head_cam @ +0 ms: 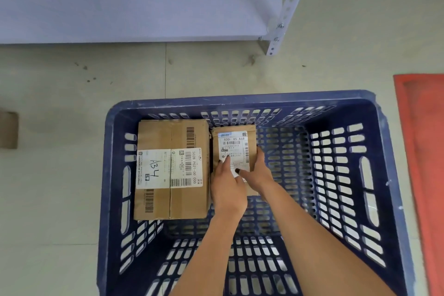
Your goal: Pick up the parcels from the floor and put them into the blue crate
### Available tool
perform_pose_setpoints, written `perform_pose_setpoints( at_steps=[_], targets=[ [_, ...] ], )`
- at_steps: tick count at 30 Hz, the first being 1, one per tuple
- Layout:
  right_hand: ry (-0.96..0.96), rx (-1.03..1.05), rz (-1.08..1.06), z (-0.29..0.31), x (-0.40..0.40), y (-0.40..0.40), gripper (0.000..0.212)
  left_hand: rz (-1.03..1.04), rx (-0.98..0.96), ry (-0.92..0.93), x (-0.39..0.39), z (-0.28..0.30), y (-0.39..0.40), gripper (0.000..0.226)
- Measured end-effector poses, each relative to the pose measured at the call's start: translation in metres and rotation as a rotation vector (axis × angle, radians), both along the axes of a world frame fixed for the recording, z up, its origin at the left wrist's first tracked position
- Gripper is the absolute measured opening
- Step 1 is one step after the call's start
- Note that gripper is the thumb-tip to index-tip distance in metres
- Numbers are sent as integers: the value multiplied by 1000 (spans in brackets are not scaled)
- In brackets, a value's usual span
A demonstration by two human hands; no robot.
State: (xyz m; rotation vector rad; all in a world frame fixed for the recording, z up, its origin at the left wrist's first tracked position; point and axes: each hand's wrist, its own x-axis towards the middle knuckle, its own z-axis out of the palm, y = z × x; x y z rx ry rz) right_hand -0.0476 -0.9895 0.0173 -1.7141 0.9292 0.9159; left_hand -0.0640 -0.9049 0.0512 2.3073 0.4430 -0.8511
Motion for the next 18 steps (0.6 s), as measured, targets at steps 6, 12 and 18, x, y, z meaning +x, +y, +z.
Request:
perform_pose_setpoints(
  at_steps=[6, 12, 18],
  targets=[
    [-36, -67, 60, 32, 0, -3, 87, 96, -85, 63, 5, 19, 6, 57],
    [-73, -64, 123, 129, -3, -12, 75, 207, -201, 46, 17, 108, 12, 57],
    [-130, -40, 106, 261, -5, -10, 81, 262, -268, 26, 26, 243, 30, 69]
  ],
)
